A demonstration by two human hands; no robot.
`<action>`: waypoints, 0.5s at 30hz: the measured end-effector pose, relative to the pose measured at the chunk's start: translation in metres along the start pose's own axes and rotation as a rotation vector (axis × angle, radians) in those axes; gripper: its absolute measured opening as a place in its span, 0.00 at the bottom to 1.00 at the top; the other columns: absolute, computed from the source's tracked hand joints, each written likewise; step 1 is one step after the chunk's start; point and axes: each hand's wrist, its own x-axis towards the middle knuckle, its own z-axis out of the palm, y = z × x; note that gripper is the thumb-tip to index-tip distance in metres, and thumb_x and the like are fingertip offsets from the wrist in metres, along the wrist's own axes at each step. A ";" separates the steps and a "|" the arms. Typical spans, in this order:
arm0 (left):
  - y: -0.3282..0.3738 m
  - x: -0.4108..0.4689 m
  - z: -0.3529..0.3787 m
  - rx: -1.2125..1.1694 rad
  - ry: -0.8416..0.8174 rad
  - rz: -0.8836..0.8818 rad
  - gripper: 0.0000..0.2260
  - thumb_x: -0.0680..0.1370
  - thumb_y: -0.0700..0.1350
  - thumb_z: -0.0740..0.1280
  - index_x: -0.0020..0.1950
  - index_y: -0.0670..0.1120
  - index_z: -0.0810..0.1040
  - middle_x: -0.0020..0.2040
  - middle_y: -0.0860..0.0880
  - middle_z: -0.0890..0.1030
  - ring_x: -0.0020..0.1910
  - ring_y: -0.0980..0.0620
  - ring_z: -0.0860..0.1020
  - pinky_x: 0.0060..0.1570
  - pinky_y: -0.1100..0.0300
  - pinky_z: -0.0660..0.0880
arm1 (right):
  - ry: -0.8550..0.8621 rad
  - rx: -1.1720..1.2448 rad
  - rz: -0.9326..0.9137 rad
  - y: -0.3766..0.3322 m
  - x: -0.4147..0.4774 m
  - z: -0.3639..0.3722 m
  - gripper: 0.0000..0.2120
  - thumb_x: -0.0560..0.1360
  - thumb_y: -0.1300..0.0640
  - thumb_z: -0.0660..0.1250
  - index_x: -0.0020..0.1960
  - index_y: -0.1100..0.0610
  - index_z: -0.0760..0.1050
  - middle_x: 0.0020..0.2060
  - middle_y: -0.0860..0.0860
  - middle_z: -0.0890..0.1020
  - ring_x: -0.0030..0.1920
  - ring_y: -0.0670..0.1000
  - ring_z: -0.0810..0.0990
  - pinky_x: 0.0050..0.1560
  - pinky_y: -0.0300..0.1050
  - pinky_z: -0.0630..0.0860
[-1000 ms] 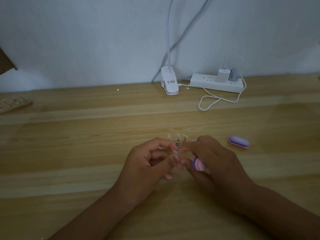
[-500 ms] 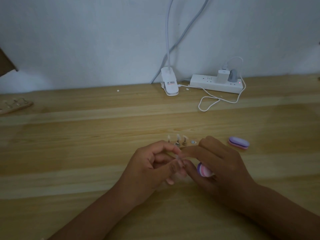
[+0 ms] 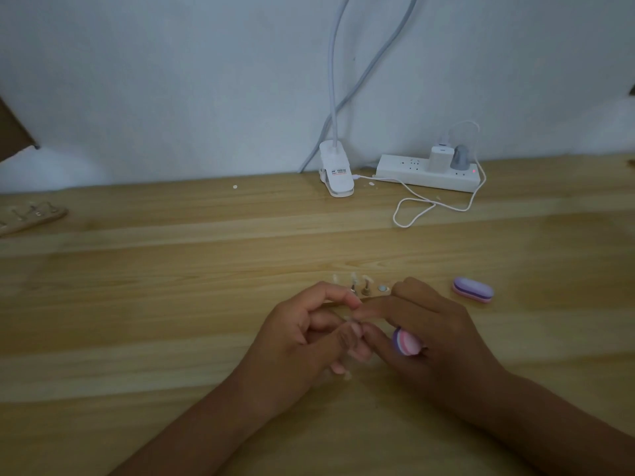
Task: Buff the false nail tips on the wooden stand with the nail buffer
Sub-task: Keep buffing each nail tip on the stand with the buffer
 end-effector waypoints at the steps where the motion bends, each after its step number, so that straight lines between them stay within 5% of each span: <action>1: 0.001 0.000 0.000 0.006 0.008 0.001 0.09 0.74 0.43 0.71 0.53 0.49 0.77 0.39 0.43 0.85 0.38 0.50 0.83 0.33 0.60 0.78 | 0.007 0.014 0.013 0.000 0.000 0.000 0.08 0.76 0.57 0.67 0.49 0.57 0.85 0.38 0.41 0.69 0.40 0.40 0.67 0.41 0.33 0.68; 7: 0.005 -0.002 0.000 0.042 0.049 0.042 0.19 0.65 0.47 0.77 0.54 0.54 0.80 0.43 0.44 0.84 0.38 0.50 0.82 0.37 0.49 0.79 | 0.049 0.150 0.144 -0.005 0.004 -0.003 0.07 0.74 0.54 0.68 0.49 0.53 0.84 0.37 0.35 0.70 0.39 0.36 0.70 0.44 0.25 0.65; 15: 0.008 -0.002 0.000 0.009 0.162 0.165 0.18 0.63 0.45 0.78 0.52 0.51 0.85 0.45 0.45 0.85 0.44 0.47 0.84 0.39 0.61 0.80 | 0.121 0.327 0.250 -0.013 0.006 -0.005 0.07 0.72 0.53 0.75 0.50 0.47 0.82 0.32 0.37 0.72 0.33 0.38 0.71 0.40 0.26 0.66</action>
